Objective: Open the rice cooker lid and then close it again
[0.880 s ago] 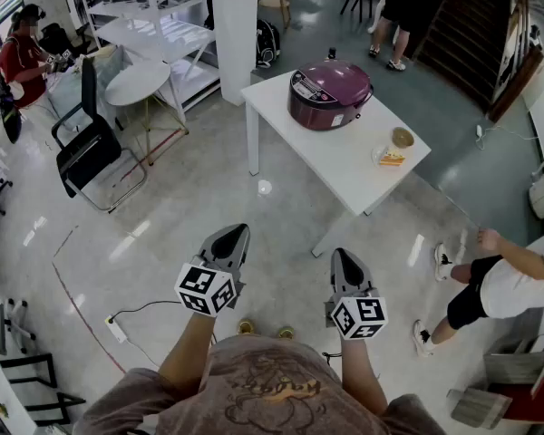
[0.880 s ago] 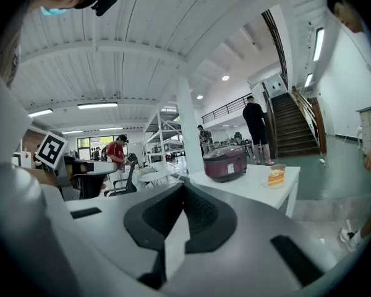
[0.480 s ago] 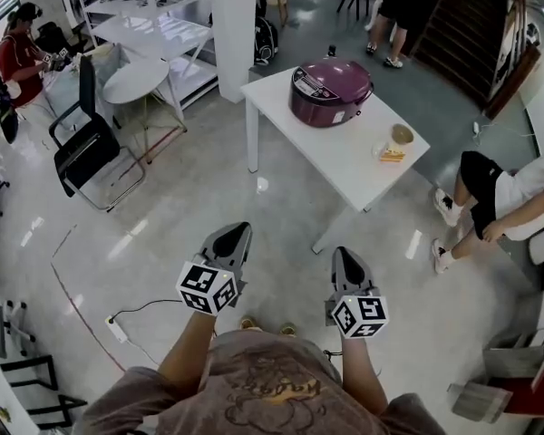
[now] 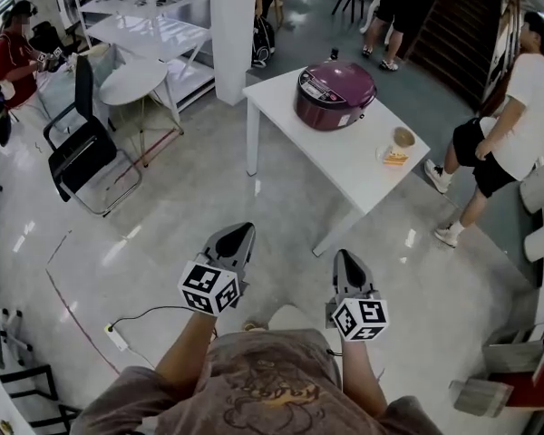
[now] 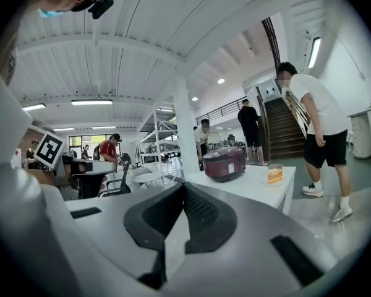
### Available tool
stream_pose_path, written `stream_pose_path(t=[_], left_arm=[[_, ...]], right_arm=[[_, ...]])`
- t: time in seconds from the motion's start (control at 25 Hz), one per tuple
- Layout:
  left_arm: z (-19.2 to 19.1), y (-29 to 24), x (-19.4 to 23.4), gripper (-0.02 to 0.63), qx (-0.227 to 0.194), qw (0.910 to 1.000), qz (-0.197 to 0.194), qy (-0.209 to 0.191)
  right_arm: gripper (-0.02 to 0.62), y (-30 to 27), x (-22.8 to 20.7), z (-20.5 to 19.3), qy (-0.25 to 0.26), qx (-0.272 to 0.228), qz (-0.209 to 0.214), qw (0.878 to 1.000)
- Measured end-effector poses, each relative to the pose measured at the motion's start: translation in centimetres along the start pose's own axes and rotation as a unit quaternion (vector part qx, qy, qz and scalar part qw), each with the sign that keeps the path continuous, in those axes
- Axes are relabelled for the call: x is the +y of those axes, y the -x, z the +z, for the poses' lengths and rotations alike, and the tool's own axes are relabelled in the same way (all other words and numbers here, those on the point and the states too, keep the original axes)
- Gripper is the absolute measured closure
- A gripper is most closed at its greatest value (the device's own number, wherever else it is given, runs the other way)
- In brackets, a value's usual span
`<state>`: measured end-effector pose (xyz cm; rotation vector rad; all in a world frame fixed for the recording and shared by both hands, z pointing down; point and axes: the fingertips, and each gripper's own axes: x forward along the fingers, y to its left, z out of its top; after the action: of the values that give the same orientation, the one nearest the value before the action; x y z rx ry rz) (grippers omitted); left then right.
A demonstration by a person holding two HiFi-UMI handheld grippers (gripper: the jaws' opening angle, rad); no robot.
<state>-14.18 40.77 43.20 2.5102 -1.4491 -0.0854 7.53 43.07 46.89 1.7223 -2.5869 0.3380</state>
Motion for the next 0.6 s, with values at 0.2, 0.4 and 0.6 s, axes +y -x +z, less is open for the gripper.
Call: stream_pose_path(t=[0.2,0.4,0.6], left_arm=[[0.2,-1.0,1.5,0.584,0.001,1.0,-0.005,0.002],[0.1,-2.7,2.7,0.584,0.002,1.0,-0.007,0.002],[0.1,-5.1,4.0,0.584,0.004,1.0,-0.005,0.004]], right_arm=[[0.594,-1.5,0.4,-0.2,0.003,0.004,-0.003,1.0],[0.594,-3.7,-0.3,-0.2,0.003,0.0,-0.005,1.0],[0.594,-6.5,-1.5,-0.1,-0.002,0.001,-0.001,1.0]])
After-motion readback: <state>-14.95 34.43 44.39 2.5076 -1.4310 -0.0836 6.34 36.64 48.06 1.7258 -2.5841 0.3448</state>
